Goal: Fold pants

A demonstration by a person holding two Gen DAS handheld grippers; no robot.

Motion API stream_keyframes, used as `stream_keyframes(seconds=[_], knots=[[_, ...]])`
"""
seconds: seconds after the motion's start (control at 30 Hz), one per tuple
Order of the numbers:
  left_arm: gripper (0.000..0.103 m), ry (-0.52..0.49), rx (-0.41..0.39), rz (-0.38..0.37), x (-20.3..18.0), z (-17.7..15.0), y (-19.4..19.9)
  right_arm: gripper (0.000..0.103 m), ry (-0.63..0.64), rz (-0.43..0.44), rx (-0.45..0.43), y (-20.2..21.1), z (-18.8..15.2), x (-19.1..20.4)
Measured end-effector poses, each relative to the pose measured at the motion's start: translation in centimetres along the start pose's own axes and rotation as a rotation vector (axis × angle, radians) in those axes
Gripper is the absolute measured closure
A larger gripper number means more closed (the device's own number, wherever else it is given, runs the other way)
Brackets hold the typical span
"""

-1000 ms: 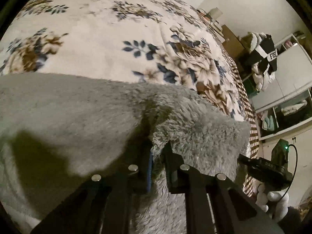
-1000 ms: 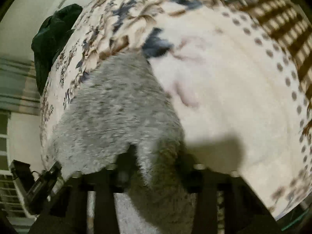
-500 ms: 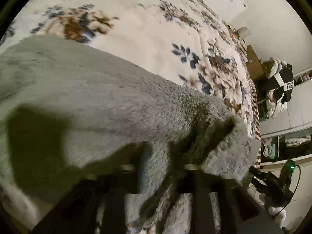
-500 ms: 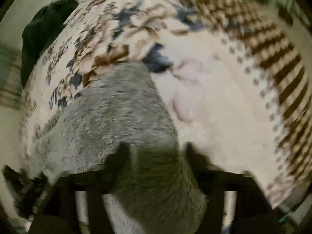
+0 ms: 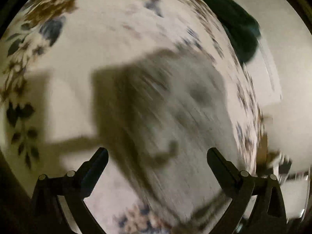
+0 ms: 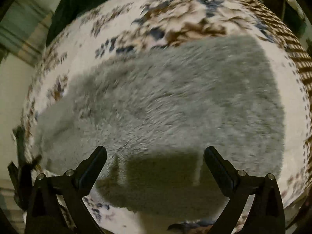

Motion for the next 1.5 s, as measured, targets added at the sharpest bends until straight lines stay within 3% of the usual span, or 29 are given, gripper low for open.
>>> stream_keyframes(seconds=[0.1,0.17,0.23,0.3,0.4,0.57,0.67,0.73,0.87,0.97,1.1,1.23,1.33,1.37,1.4,1.47,1.5], knots=[[0.0,0.047,-0.037,0.004,1.0,2.9,-2.0,0.013,0.04,-0.028,0.017,-1.7,0.2,0.8],[0.015,0.083,-0.062,-0.023,1.5,4.4,-2.8,0.018,0.061,-0.043,0.027,-2.3,0.4,1.3],[0.065,0.089,-0.097,-0.089,0.9,5.1,-2.8,0.018,0.076,-0.051,0.033,-2.7,0.5,1.6],[0.077,0.059,-0.13,-0.127,-0.3,5.1,-2.0,0.018,0.076,-0.05,0.042,-2.9,0.5,1.6],[0.082,-0.024,-0.215,-0.171,-2.6,4.6,1.2,0.018,0.049,-0.024,0.043,-2.8,0.6,1.4],[0.084,-0.186,-0.317,-0.265,-7.8,2.4,8.7,0.016,-0.027,0.073,0.06,-1.6,0.7,0.8],[0.084,-0.317,-0.345,-0.333,-12.4,-0.2,13.1,0.01,-0.062,0.132,0.051,0.0,0.6,0.1],[0.084,-0.399,-0.339,-0.391,-15.4,-2.8,15.8,0.01,-0.073,0.148,0.019,1.9,0.6,-0.7],[0.084,-0.565,-0.244,-0.51,-22.4,-10.4,18.4,0.01,-0.099,0.145,-0.032,6.5,0.6,-3.1],[0.084,-0.685,-0.152,-0.559,-27.0,-17.4,17.4,0.01,-0.13,0.128,-0.066,9.6,0.4,-6.2],[0.084,-0.804,-0.035,-0.569,-31.0,-25.3,14.3,0.01,-0.192,0.064,-0.099,13.3,-0.6,-12.5],[0.084,-0.943,0.044,-0.528,-33.6,-32.6,10.2,0.01,-0.258,0.018,-0.123,15.7,-1.5,-18.3],[0.082,-1.021,0.126,-0.454,-34.6,-36.7,7.7,0.01,-0.299,0.004,-0.129,16.6,-1.8,-21.6],[0.079,-1.036,0.157,-0.411,-34.8,-37.7,7.0,0.01,-0.31,-0.001,-0.13,17.1,-2.1,-22.5],[0.068,-1.045,0.216,-0.352,-35.1,-38.7,5.8,0.01,-0.323,-0.004,-0.13,17.5,-2.2,-23.4],[0.051,-1.043,0.284,-0.324,-34.8,-39.6,5.1,0.009,-0.347,0.002,-0.136,18.0,-2.3,-24.7],[0.025,-1.039,0.298,-0.33,-34.9,-39.7,5.5,0.005,-0.358,0.009,-0.14,18.2,-2.3,-25.1]])
Point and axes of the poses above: each gripper's, at about its wrist camera, not at the fingertips, and y roughly against the way its jaws point, x to its left, z to its top, the point moved 5 cm from there along -y, roughly the way its jaws point, and after that the axes turned 12 degrees about z, right-handed, at the moved point
